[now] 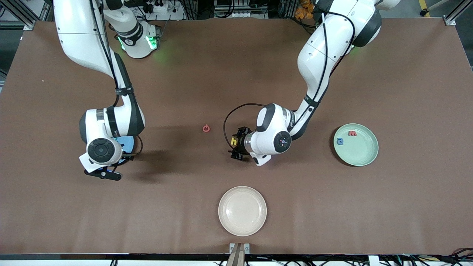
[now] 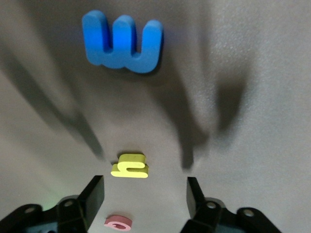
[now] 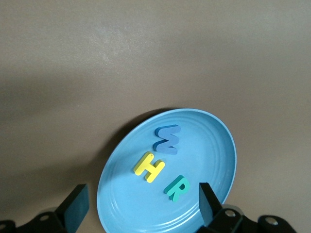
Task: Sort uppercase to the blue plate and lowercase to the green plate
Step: 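Grasp the yellow y with the left gripper while the right gripper lifts away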
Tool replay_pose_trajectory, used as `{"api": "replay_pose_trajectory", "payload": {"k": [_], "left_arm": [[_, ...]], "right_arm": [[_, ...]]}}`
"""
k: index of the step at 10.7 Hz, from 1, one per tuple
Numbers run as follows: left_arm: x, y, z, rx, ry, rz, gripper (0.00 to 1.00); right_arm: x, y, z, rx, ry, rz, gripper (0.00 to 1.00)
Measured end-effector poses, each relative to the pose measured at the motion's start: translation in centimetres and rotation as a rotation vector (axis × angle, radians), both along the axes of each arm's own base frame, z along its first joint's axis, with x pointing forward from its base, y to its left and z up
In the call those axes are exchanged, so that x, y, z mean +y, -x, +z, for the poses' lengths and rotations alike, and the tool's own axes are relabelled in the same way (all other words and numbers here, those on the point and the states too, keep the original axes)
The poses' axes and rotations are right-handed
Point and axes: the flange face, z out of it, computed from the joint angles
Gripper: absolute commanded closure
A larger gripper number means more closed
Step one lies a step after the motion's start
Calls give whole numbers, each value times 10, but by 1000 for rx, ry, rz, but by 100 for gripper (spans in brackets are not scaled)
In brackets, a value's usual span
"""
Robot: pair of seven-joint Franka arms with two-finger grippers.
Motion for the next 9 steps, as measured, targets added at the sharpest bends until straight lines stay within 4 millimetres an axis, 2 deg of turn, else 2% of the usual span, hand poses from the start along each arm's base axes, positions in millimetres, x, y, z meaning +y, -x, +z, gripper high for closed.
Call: {"api": "replay_pose_trajectory", "payload": {"k": [4,6,8,9], "left_arm": [[-2,8,-6,11,34,-86,24],[-2,12,-9,18,37,-115,24],[2,11,-11,14,38,-125,25],[5,8,-11,8,38,-125,27]], "right_arm": [[6,-5,14,9,-41,90,0],[4,-6,29,4,-51,91,0],[-1,-7,51,-15,-92,61,0],[-2,-9,69,-40,-130,51,0]]}}
